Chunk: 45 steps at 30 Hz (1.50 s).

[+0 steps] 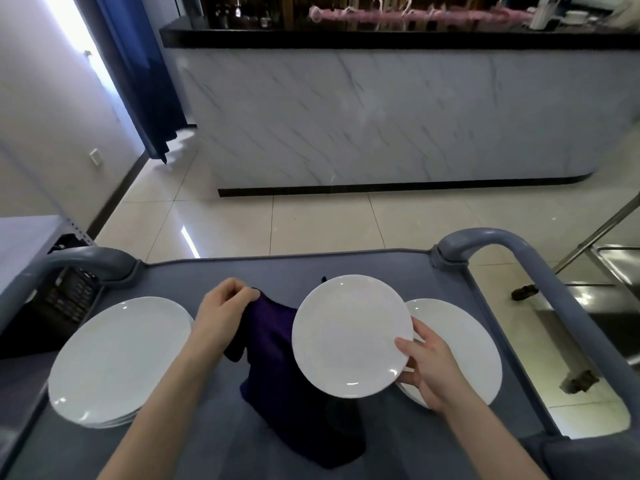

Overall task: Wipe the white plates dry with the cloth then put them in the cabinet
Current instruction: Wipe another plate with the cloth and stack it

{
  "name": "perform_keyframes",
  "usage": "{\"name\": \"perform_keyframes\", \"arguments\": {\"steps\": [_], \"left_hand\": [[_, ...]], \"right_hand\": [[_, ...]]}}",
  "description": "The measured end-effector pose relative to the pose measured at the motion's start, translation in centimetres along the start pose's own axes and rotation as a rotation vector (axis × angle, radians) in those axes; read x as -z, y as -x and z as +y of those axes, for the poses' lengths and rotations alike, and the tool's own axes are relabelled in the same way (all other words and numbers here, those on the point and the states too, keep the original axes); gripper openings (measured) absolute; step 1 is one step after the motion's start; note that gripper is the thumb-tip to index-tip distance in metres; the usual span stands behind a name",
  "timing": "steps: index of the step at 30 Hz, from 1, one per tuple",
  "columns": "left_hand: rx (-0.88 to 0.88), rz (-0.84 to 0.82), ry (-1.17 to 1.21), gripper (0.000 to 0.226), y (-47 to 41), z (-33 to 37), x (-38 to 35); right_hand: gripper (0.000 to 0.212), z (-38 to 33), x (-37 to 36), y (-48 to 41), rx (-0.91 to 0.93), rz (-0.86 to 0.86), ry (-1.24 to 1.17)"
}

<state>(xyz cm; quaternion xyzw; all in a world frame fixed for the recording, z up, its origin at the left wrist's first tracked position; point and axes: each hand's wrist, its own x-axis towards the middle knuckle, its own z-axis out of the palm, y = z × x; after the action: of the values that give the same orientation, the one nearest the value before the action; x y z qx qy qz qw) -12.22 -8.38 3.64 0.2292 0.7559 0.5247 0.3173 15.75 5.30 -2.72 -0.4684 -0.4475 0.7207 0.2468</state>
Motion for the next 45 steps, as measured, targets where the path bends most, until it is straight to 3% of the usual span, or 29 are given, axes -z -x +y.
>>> {"name": "perform_keyframes", "arguments": {"steps": [5, 6, 9, 11, 14, 15, 19, 27, 30, 34, 40, 45], "left_hand": [[-0.145, -0.239, 0.053, 0.002, 2.7, 2.6, -2.3], [-0.155, -0.336, 0.016, 0.009, 3.2, 2.3, -3.2], [-0.267, -0.55, -0.341, 0.026, 4.2, 0.2, -6.0], [-0.389, -0.459, -0.568, 0.031, 4.1, -1.4, -6.7], [-0.55, -0.129, -0.626, 0.035, 3.3, -3.5, -5.7], [-0.547, -0.109, -0.68, 0.04, 3.2, -4.1, -5.5], [-0.442, -0.294, -0.908, 0.052, 4.7, -6.2, -7.1], [-0.527, -0.402, -0.789, 0.051, 6.7, -4.8, -10.8], [-0.566, -0.403, -0.851, 0.052, 4.7, -3.3, -11.5], [-0.486, -0.349, -0.812, 0.055, 1.3, -1.1, -11.7], [-0.578, -0.208, -0.82, 0.056, 0.4, -1.5, -9.1], [-0.599, -0.262, -0.602, 0.056, 3.6, -4.1, -7.0]], "right_hand": [[0.037, -1.0, -1.9, 0.3, 0.054, -0.049, -0.004], [0.037, -1.1, -2.3, 0.5, 0.06, -0.053, -0.007], [0.038, -1.2, -3.3, 0.9, 0.071, -0.074, -0.03], [0.038, -1.2, -3.4, 1.2, 0.066, -0.067, -0.053], [0.039, -1.4, -3.2, 1.5, 0.061, -0.047, -0.081], [0.039, -1.4, -3.2, 1.7, 0.067, -0.048, -0.085], [0.039, -1.8, -3.9, 2.3, 0.113, -0.068, -0.12], [0.041, -2.1, -4.6, 3.2, 0.128, -0.074, -0.071], [0.044, -2.3, -4.7, 3.7, 0.146, -0.108, -0.064], [0.048, -2.7, -4.6, 4.6, 0.169, -0.145, -0.06], [0.048, -4.4, -3.5, 4.6, 0.225, -0.085, -0.115], [0.046, -5.0, -3.2, 4.2, 0.257, -0.015, -0.178]]}}
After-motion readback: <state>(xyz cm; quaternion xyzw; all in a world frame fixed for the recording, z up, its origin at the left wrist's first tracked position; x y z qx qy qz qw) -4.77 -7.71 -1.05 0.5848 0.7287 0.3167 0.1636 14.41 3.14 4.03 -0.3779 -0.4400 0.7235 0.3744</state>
